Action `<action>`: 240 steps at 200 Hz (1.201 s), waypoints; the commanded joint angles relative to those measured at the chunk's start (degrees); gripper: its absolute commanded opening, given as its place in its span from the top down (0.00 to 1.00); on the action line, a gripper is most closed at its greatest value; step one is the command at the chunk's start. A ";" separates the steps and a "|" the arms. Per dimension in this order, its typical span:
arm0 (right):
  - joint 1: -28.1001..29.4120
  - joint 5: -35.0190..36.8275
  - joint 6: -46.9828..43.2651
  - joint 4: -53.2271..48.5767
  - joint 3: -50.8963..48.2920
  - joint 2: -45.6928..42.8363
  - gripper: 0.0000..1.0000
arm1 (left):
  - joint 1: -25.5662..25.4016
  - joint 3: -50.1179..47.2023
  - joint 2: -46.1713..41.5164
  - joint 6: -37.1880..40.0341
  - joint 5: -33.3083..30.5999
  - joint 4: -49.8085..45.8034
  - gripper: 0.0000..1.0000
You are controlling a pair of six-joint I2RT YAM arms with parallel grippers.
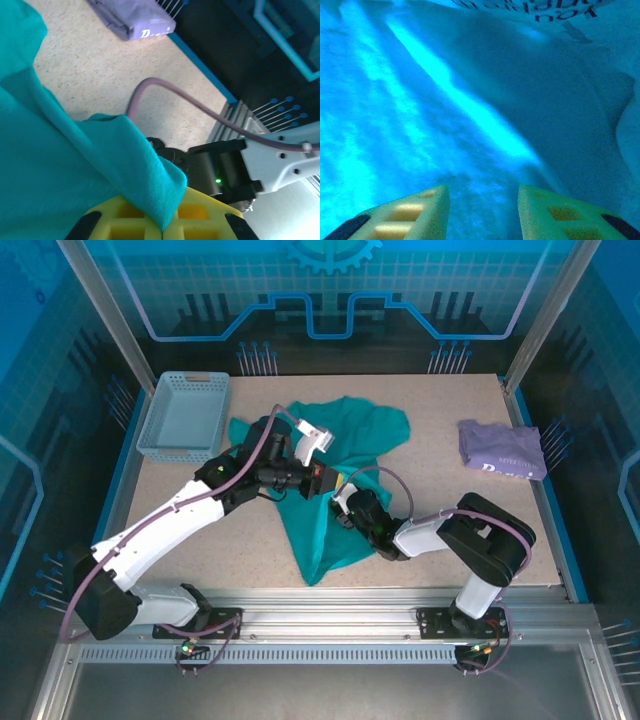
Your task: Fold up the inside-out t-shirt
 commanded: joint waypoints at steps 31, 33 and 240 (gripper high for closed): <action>1.11 6.15 -0.98 -7.34 4.66 1.63 0.54 | -0.14 5.65 -0.59 -2.25 7.18 5.05 1.00; 1.14 6.20 -0.91 -7.76 4.95 1.69 0.54 | -0.16 5.84 -0.55 -2.31 7.32 5.05 1.00; -6.95 -5.07 3.98 -54.44 42.39 22.43 0.24 | 1.22 16.98 -4.03 1.07 5.09 6.32 1.00</action>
